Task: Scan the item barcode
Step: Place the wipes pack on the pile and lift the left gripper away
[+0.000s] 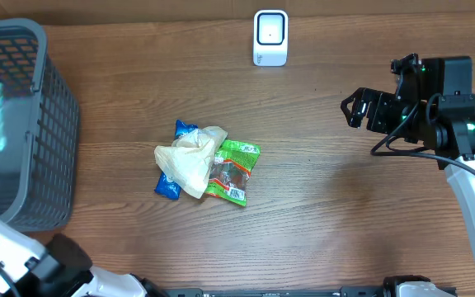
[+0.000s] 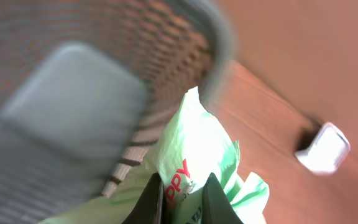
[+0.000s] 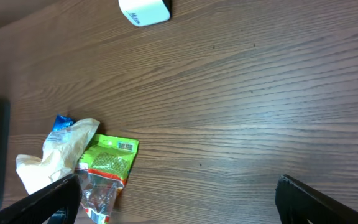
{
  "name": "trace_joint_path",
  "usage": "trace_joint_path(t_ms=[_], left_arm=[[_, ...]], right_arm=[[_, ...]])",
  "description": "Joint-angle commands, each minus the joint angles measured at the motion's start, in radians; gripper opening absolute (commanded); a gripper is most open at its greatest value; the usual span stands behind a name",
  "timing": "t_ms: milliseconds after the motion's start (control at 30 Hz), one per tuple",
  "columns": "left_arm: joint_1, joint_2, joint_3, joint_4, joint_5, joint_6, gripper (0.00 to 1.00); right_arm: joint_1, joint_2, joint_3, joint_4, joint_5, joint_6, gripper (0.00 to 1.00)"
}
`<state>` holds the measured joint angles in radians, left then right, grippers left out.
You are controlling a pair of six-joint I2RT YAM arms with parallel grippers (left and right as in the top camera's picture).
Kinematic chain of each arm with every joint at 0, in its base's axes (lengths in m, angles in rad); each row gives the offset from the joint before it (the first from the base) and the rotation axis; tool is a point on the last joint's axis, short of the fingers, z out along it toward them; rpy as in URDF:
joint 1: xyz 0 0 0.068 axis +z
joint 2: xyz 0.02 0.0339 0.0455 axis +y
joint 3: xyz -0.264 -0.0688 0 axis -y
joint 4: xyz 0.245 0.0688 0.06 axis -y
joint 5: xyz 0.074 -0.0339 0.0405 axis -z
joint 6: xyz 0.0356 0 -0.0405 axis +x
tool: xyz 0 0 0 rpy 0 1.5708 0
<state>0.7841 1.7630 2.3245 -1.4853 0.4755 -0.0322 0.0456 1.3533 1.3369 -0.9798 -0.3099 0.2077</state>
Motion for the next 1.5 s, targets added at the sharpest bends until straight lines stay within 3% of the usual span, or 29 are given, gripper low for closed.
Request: trace_joint_path(t_ms=[0,167,400,567,800,1067,1467], left_arm=[[-0.128,-0.013,0.048,-0.066,0.068,0.133,0.04],[-0.339,-0.012,0.021,-0.153,0.064,0.18,0.04],[-0.645,-0.009,-0.135,-0.1,0.018,0.163,0.04],[-0.827,-0.009,-0.376,0.045,-0.007,0.069,0.04],[-1.056,0.0,-0.732,0.387,-0.005,-0.078,0.04],[-1.188,0.055,-0.959,0.615,-0.123,-0.272,0.04],[-1.187,0.122,-0.973,0.565,-0.277,-0.285,0.04]], right_arm=[[-0.005,-0.001,0.009,0.006,0.002,0.006,1.0],[-0.005,-0.001,0.009,0.006,0.002,0.006,1.0],[-0.005,-0.001,0.009,0.013,0.002,0.006,1.0],[-0.005,-0.001,0.009,0.014,0.002,0.006,1.0],[-0.005,-0.001,0.009,0.014,0.002,0.006,1.0],[-0.005,-0.001,0.009,0.013,0.002,0.006,1.0],[-0.005,-0.001,0.009,0.009,0.002,0.01,1.0]])
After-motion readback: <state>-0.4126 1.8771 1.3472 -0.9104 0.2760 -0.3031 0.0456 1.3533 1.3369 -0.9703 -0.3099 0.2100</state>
